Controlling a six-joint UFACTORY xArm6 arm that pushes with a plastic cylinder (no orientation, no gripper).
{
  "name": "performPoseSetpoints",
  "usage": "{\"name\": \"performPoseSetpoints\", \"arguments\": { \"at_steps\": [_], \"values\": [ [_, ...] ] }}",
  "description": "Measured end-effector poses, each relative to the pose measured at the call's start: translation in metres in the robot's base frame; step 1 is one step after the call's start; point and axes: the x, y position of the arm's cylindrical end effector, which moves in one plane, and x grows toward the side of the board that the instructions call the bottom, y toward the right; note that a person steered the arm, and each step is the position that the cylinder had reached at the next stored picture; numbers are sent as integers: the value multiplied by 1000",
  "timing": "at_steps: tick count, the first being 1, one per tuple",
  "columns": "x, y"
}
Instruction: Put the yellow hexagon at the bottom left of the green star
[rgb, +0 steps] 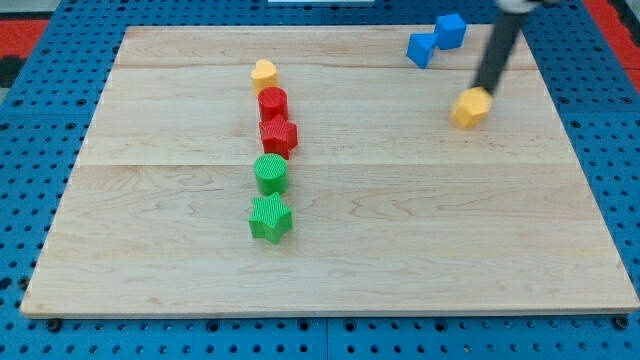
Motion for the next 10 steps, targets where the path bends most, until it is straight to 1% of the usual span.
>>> {"name": "performPoseSetpoints", "arguments": {
  "at_steps": [1,2,3,4,5,6,7,8,9,10],
  "values": [
    [76,-63],
    [101,-64],
    [147,-89],
    [158,-47],
    [183,-61],
    [199,-134],
    [224,-130],
    [258,-86],
    [245,-131],
    [242,-197]
  ]
}}
